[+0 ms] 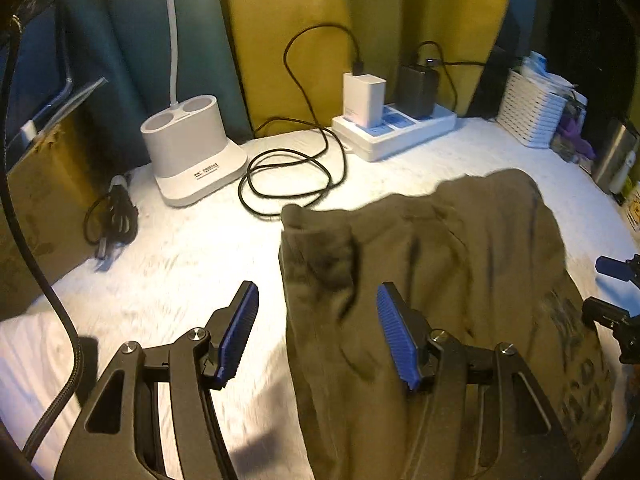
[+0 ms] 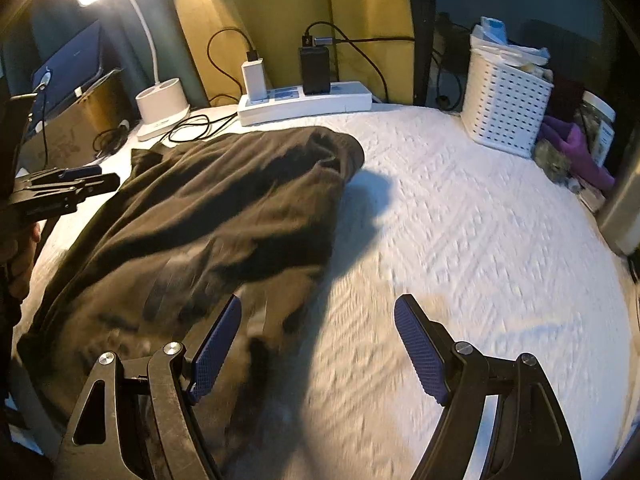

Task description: Fold small clothes

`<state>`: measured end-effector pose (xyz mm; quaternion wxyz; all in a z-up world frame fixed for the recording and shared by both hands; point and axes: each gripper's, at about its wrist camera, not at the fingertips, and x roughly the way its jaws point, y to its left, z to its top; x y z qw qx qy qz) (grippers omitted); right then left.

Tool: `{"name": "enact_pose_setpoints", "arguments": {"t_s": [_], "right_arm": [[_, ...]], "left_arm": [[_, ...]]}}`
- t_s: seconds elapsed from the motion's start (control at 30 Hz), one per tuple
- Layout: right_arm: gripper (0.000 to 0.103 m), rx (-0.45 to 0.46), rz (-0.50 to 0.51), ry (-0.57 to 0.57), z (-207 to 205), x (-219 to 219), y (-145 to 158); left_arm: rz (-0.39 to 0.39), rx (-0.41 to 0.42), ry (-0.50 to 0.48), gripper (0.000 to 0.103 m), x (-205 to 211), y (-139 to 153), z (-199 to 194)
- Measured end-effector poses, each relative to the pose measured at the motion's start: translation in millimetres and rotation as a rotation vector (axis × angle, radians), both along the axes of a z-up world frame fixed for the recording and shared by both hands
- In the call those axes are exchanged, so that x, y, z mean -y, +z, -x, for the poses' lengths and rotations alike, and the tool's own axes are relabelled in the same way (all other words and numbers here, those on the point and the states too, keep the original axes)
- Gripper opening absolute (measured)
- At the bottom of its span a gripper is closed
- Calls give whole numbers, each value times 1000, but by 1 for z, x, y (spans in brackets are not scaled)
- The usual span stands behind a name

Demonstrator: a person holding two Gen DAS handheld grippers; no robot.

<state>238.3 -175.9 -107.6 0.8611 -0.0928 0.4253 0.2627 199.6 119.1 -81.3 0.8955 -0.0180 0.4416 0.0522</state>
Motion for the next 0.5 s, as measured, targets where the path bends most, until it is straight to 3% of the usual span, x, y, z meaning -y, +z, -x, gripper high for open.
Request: {"name": "enact_pose_setpoints", "arguments": {"t_s": [0.23, 0.3, 0.37, 0.5], "right_arm": [[80, -4, -2, -11, -25, -11, -4], [80, -8, -2, -14, -30, -13, -6], [80, -11, -3, -18, -35, -14, -8], [80, -12, -7, -20, -42, -16, -9]], "left_arm": [[0, 1, -51, 60, -4, -11, -20], [-9, 8, -79, 40, -3, -13, -24], [-11, -8, -82, 6, -5, -18, -31], [-15, 7, -37, 3, -19, -19, -39]]}}
